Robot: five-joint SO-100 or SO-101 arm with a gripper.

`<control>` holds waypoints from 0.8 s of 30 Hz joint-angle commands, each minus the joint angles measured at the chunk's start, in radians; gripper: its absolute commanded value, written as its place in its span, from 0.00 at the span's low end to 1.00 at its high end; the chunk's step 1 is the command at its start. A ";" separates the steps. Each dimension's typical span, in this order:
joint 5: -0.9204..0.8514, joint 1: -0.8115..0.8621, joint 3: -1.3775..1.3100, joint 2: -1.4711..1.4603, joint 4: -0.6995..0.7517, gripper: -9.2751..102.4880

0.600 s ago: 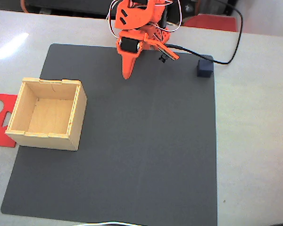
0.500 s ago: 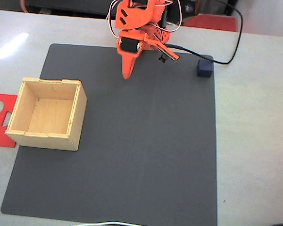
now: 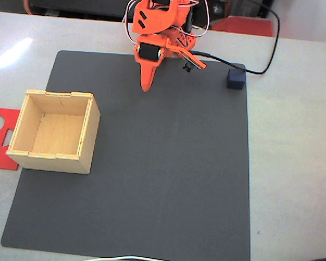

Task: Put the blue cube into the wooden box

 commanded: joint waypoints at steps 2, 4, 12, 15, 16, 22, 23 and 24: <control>0.002 0.002 -0.005 0.014 -0.012 0.08; 0.002 0.002 -0.005 0.014 -0.012 0.08; -0.028 0.005 -0.005 0.014 -0.008 0.11; -0.146 -0.058 -0.002 0.014 -0.017 0.17; -0.183 -0.057 -0.003 0.014 -0.026 0.19; -0.311 -0.043 -0.459 -0.531 -0.097 0.21; -0.311 -0.038 -0.592 -0.689 -0.075 0.22; -0.313 -0.043 -0.706 -0.808 -0.052 0.22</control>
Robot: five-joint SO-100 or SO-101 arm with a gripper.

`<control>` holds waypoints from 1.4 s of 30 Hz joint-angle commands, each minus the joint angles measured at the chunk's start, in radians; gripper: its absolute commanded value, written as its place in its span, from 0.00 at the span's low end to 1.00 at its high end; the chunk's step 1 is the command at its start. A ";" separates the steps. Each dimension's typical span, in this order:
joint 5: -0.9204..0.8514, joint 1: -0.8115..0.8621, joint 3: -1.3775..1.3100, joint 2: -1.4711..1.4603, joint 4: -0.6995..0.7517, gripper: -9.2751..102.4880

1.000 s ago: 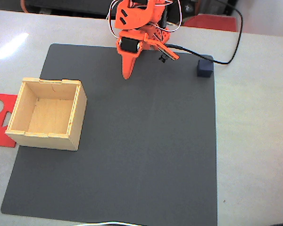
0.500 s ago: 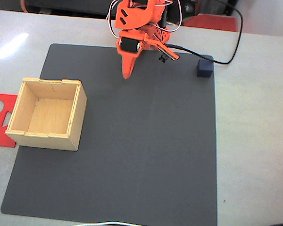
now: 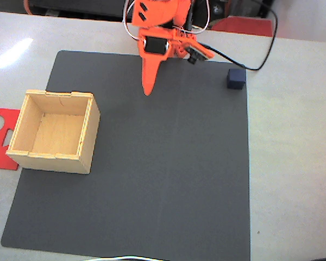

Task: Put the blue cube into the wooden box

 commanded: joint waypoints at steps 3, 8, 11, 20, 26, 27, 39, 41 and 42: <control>-0.023 -0.104 -0.571 -0.606 0.072 0.24; -0.011 -0.463 -0.770 -0.868 0.213 0.27; -0.020 -0.649 -0.822 -0.966 0.230 0.27; -0.086 -0.945 -1.002 -1.315 0.396 0.33; -0.097 -1.160 -1.002 -1.420 0.433 0.35; -0.097 -1.190 -1.002 -1.420 0.433 0.35; -0.097 -1.266 -0.989 -1.437 0.509 0.35; -0.109 -1.256 -0.989 -1.433 0.540 0.35; -0.115 -1.250 -0.989 -1.433 0.557 0.35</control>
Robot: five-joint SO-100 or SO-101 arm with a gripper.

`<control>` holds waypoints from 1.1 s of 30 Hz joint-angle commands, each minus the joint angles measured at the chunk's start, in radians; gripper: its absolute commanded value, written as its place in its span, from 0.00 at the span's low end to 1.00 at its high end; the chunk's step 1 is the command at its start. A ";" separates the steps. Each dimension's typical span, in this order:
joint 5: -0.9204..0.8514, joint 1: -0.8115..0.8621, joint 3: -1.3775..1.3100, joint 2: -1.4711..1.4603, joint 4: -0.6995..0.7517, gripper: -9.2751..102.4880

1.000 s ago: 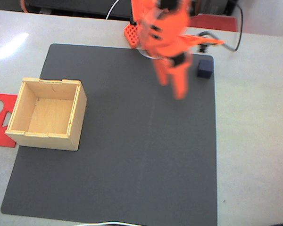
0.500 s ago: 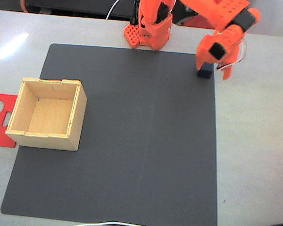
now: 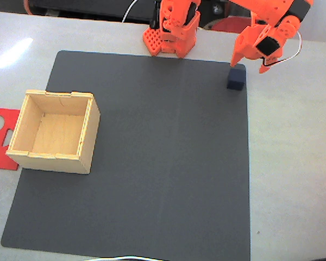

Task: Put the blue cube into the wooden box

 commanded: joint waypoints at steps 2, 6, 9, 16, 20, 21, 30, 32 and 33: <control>-0.025 0.035 -0.021 0.011 0.051 0.35; -0.055 0.091 -0.009 -0.003 0.049 0.35; -0.080 0.129 -0.006 -0.028 0.037 0.35; -0.101 0.120 -0.037 -0.048 -0.012 0.37; -0.101 0.077 -0.106 -0.055 -0.029 0.37; -0.104 0.066 -0.120 -0.064 -0.029 0.37; -0.107 0.034 -0.124 -0.138 0.074 0.36; -0.106 0.051 -0.124 -0.126 0.092 0.36; -0.104 0.060 -0.124 -0.115 0.095 0.36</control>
